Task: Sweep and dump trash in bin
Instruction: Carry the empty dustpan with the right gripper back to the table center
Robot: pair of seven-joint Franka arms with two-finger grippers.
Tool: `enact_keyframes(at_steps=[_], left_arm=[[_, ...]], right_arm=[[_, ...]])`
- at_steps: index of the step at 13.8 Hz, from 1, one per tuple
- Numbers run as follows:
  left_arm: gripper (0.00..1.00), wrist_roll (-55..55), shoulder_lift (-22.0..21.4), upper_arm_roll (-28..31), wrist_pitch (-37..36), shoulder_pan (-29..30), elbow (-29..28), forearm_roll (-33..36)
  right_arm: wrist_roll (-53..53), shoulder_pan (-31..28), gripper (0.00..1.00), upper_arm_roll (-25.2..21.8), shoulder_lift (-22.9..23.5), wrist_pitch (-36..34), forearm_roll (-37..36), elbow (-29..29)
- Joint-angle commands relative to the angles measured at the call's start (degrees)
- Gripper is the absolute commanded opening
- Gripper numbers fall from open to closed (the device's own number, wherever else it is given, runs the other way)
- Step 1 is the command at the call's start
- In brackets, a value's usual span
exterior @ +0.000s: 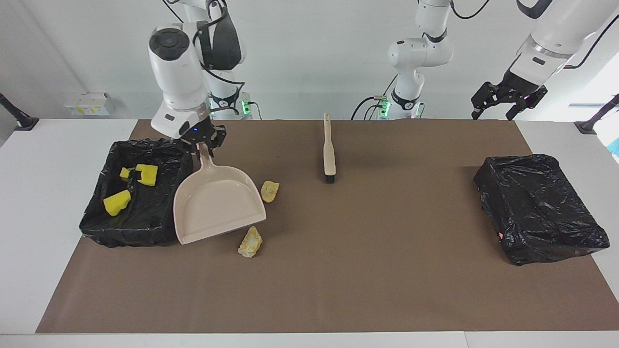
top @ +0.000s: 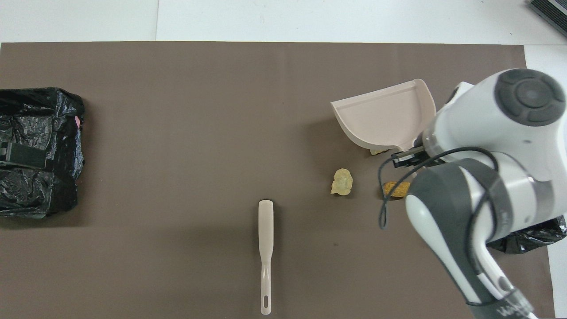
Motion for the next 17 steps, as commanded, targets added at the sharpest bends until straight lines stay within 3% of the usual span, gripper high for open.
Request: enact_keyframes(at_steps=[1, 6, 11, 15, 16, 17], left_arm=[[1.0, 0.13, -0.91, -0.38, 0.37, 0.52, -0.93, 0.87], [1.0, 0.12, -0.91, -0.38, 0.37, 0.43, -0.93, 0.87], [1.0, 0.13, -0.99, -0.38, 0.37, 0.43, -0.93, 0.87], [1.0, 0.04, -0.91, -0.38, 0.37, 0.52, -0.93, 0.87], [1.0, 0.04, -0.99, -0.38, 0.37, 0.43, -0.93, 0.87], [1.0, 0.12, -0.99, -0.38, 0.37, 0.43, -0.93, 0.87]], right_arm=[[9.24, 5.15, 0.0, 0.04, 4.96, 4.5, 0.9, 2.22], [23.91, 14.29, 0.0, -0.31, 16.72, 4.69, -0.59, 13.18], [36.49, 21.5, 0.0, -0.58, 31.57, 5.13, -5.33, 29.35], [40.99, 24.33, 0.0, -1.36, 35.99, 9.96, -6.66, 31.31], [41.0, 24.33, 0.27, -1.46, 35.91, 9.96, -6.92, 31.31], [41.0, 24.33, 0.99, -1.54, 35.91, 9.88, -7.19, 31.22]])
